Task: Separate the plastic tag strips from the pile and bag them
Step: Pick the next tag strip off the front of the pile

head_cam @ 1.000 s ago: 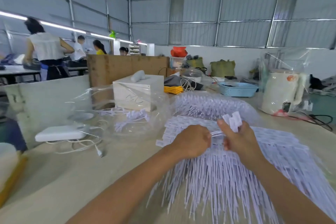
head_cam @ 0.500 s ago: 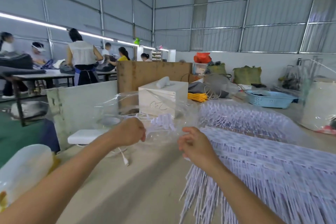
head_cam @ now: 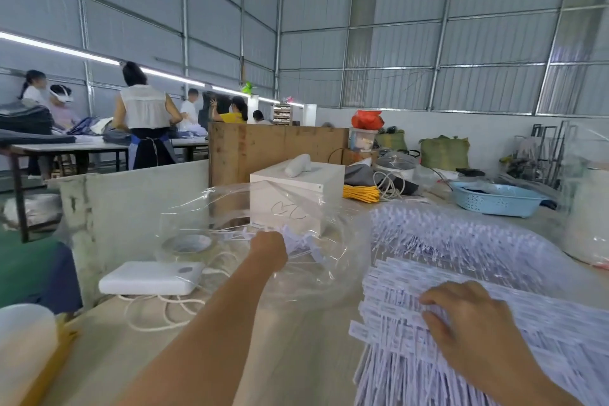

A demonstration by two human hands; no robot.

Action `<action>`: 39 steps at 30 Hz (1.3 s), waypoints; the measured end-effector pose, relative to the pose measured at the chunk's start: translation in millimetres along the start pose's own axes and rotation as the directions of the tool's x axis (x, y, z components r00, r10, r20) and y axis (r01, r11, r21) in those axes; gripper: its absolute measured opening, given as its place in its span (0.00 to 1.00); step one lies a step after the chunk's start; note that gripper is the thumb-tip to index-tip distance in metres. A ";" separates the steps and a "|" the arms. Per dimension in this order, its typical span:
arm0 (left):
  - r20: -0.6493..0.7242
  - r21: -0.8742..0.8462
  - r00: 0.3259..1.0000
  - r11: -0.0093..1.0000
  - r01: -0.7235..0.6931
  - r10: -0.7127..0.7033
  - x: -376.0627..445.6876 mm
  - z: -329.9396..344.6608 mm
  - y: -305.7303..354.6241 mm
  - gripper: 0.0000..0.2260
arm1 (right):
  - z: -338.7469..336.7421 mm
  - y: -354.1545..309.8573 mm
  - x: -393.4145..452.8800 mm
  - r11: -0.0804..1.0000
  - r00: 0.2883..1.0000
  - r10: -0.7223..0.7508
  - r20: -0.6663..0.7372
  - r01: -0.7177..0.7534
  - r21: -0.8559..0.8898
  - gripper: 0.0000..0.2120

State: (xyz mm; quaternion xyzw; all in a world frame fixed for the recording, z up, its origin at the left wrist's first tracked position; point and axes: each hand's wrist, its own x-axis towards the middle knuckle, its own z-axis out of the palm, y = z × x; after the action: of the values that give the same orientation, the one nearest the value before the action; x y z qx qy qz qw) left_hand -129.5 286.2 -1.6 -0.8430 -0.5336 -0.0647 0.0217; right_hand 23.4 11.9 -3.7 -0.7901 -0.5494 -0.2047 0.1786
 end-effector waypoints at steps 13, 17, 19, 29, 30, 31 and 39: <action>-0.061 0.292 0.982 0.944 -0.153 0.178 -76.1 -49.6 50.5 0.15 | -8.2 36.1 -15.3 0.985 0.995 -0.028 0.094 0.012 0.170 0.13; -0.289 -0.100 0.766 0.778 -0.621 0.574 -138.8 -60.1 104.6 0.12 | -24.8 65.7 -25.1 0.935 0.985 0.171 0.031 -0.172 0.311 0.09; -0.299 -0.215 0.662 0.627 -0.749 0.688 -163.2 -52.4 134.5 0.11 | -37.2 81.2 -36.6 0.898 0.965 0.260 0.039 -0.257 0.357 0.08; -0.147 -0.087 0.657 0.652 -0.753 0.739 -189.9 -19.2 218.7 0.28 | -65.8 129.0 -103.2 0.925 0.944 0.298 0.141 -0.322 0.203 0.10; -0.135 -0.109 0.672 0.663 -0.741 0.728 -190.0 -19.2 220.6 0.28 | -65.1 128.5 -104.7 0.933 0.947 0.285 0.147 -0.309 0.185 0.10; -0.124 -0.137 0.688 0.674 -0.726 0.715 -190.0 -19.4 222.7 0.27 | -63.4 128.3 -105.5 0.937 0.951 0.274 0.147 -0.298 0.184 0.10; -0.232 -0.250 0.720 0.675 -0.694 0.655 -192.1 -32.9 233.1 0.15 | -57.4 123.6 -102.4 0.919 0.959 0.278 0.053 -0.282 0.275 0.12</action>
State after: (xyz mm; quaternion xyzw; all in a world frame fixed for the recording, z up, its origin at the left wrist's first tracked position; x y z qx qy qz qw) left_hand -3.1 10.3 13.1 -0.9663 -0.1640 -0.1891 -0.0598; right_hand 100.5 -139.7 -15.1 -0.8286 -0.4555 -0.0923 0.3122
